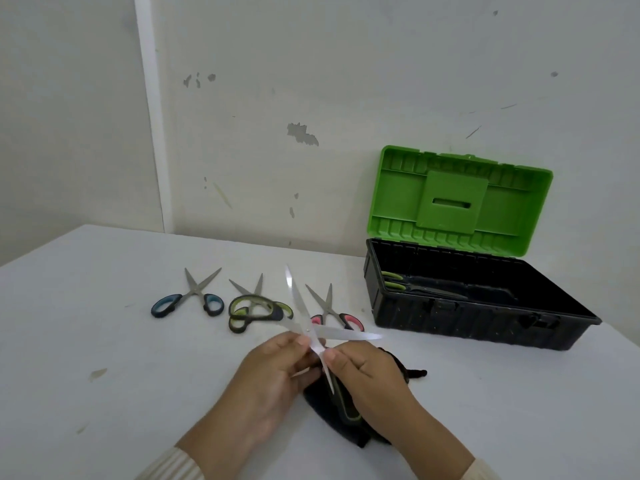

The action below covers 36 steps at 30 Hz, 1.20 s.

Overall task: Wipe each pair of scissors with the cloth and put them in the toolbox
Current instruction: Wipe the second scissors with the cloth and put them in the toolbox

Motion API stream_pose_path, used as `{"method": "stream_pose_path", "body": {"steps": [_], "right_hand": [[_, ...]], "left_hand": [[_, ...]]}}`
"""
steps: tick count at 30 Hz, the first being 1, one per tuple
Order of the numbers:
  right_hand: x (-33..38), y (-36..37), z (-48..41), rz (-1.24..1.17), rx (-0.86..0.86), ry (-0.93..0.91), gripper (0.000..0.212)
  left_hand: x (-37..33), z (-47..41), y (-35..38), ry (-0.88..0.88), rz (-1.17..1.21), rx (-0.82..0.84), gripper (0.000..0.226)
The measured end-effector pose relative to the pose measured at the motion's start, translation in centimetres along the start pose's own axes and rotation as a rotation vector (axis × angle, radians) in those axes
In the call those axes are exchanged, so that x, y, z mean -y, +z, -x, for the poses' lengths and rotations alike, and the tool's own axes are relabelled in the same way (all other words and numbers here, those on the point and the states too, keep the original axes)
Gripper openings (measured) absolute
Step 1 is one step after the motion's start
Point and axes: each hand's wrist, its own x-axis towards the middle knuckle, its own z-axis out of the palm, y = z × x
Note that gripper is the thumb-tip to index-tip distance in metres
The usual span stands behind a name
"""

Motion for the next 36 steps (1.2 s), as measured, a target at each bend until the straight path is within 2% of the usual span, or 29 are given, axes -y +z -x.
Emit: {"method": "stream_pose_path", "body": {"steps": [4,8,9,11,13,15,17,20,21,24,28,32,36], "right_hand": [[0.0,0.1,-0.1,0.078,0.058,-0.049,0.028],[-0.8,-1.4,-0.4,-0.013,0.134,0.076,0.022],[-1.0,-2.0,-0.5,-0.077,0.086,0.133,0.016],[-1.7,-3.1,-0.9,-0.219,-0.106,0.199,0.023],[-2.1,-4.3,-1.2,-0.378,-0.309,0.183,0.031],[-1.3,-4.6,-1.1,-0.469,-0.366,0.113,0.037],[0.1,-3.3,-0.4,-0.363,-0.298,0.002,0.034],[1.4,-0.1,0.2,0.119,-0.050,-0.138,0.019],[1.1,0.3,-0.1,0.201,-0.027,-0.155,0.015],[0.4,-0.2,-1.2,0.205,-0.191,-0.168,0.016],[0.4,0.6,-1.1,0.243,-0.101,-0.223,0.019],[0.1,0.1,-1.5,0.258,-0.263,-0.179,0.018],[0.3,0.9,-0.5,0.269,-0.150,-0.238,0.018]], "left_hand": [[-0.4,0.1,-0.4,0.039,-0.077,-0.034,0.020],[-1.4,-0.1,-1.0,0.052,-0.079,-0.164,0.022],[-1.6,0.0,-1.1,0.043,-0.100,-0.181,0.022],[-1.9,0.5,-1.1,0.012,-0.196,-0.137,0.020],[-1.6,0.7,-1.1,-0.018,-0.354,-0.065,0.021],[-1.0,0.6,-0.9,-0.034,-0.505,-0.006,0.024],[-0.4,0.7,-0.6,-0.023,-0.574,0.043,0.024],[0.1,1.0,-0.1,0.041,-0.617,0.065,0.019],[0.2,1.0,0.0,0.064,-0.647,0.063,0.017],[0.1,0.8,0.0,0.110,-0.739,0.075,0.023],[-0.1,0.7,0.0,0.108,-0.679,0.060,0.022],[-0.2,0.7,0.0,0.101,-0.686,0.087,0.026],[-0.4,1.0,0.0,0.118,-0.704,0.101,0.025]]}}
